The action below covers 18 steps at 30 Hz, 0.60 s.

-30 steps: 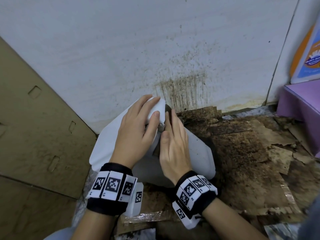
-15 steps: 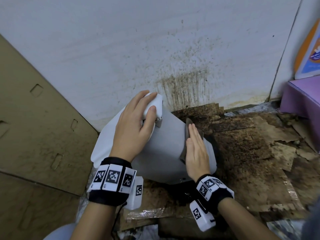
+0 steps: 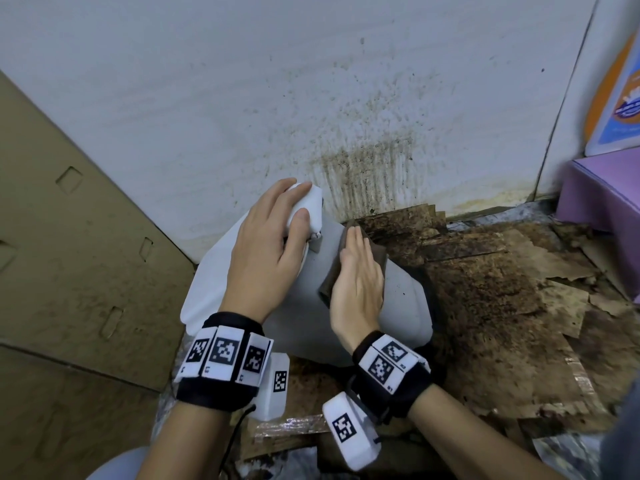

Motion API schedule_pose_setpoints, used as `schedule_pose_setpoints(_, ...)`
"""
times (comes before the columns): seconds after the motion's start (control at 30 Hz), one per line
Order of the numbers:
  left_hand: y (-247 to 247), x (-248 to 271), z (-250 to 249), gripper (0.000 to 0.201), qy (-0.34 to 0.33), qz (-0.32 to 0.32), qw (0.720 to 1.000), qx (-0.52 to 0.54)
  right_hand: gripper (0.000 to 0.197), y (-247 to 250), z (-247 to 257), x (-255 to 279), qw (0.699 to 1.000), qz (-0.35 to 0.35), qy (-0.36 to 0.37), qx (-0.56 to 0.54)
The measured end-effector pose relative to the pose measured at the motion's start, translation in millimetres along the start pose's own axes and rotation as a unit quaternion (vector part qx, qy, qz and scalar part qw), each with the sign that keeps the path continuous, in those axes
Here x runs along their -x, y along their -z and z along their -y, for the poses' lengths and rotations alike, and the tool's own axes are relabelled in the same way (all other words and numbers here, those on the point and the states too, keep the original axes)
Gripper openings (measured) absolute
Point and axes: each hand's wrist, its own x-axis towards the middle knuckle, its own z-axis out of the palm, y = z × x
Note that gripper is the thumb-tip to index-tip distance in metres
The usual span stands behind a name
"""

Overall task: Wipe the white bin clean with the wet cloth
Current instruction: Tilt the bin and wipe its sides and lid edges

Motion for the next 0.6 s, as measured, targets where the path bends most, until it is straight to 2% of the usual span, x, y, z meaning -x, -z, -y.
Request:
schedule_pose_setpoints(0.2,2.4,0.4,3.3,0.046,0.005,-0.002,1.0,0.007,0.087,8.6,40.7,-0.9,0.988,0.121,0.036,-0.085)
schedule_pose_setpoints(0.3,5.5,1.0,7.1,0.045,0.013,-0.005,1.0,0.013,0.078,13.2,36.6,-3.1,0.982,0.163,0.065,-0.067)
schedule_pose_setpoints(0.43,5.4,1.3,6.3,0.045,0.015,-0.001,1.0,0.016,0.068,21.1,28.5,-2.2,0.976,0.2,0.07,-0.058)
schedule_pose_setpoints(0.6,6.5,1.3,7.3,0.047,0.019,0.002,1.0,0.02,0.073,22.8,18.6,-3.1,0.975,0.199,0.092,-0.047)
